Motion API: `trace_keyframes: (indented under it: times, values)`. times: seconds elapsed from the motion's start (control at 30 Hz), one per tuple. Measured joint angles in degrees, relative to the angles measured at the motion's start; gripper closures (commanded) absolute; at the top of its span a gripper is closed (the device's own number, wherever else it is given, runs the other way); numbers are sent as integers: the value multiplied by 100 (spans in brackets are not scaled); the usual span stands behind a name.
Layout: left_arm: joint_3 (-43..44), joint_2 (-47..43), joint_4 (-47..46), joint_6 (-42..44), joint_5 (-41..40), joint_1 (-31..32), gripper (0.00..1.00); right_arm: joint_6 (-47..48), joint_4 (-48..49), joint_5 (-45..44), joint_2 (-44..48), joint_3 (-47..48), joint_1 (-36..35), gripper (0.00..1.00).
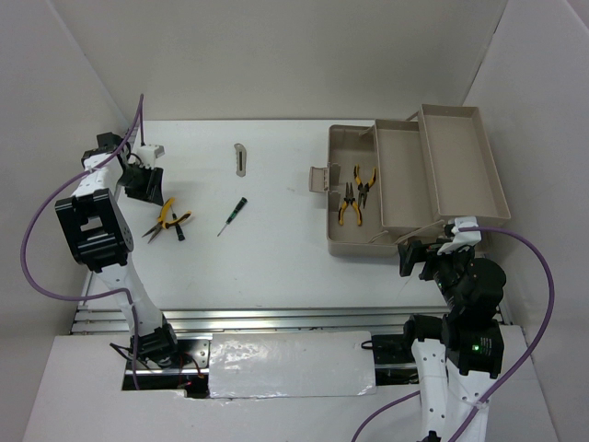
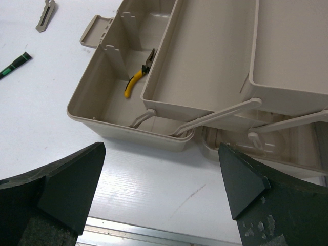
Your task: Sort the tools into containers
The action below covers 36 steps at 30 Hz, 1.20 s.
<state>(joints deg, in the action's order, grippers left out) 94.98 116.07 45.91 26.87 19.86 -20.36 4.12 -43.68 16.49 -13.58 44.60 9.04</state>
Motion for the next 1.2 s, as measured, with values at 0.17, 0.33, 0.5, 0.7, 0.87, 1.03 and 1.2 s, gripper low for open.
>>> trace_keyframes:
  times: [0.17,0.33,0.5,0.7,0.87,1.03,1.2]
  values:
    - [0,190,-61,0,101,15,41,4,0,11,-22,0,0,0]
    - [-2,417,-98,-7,155,-2,44,20,0,37,-44,0,0,0]
    - [-63,461,-177,-11,162,-9,49,22,0,46,-66,0,0,0]
    - [-225,461,-282,-20,168,-9,51,22,0,46,-72,0,0,0]
    - [-339,461,-323,-28,168,-7,54,22,0,46,-74,0,0,0]
    - [-348,461,-334,-28,168,-7,63,22,0,48,-74,0,0,0]
    - [-348,461,-284,-24,223,-13,78,22,0,50,-74,0,0,0]
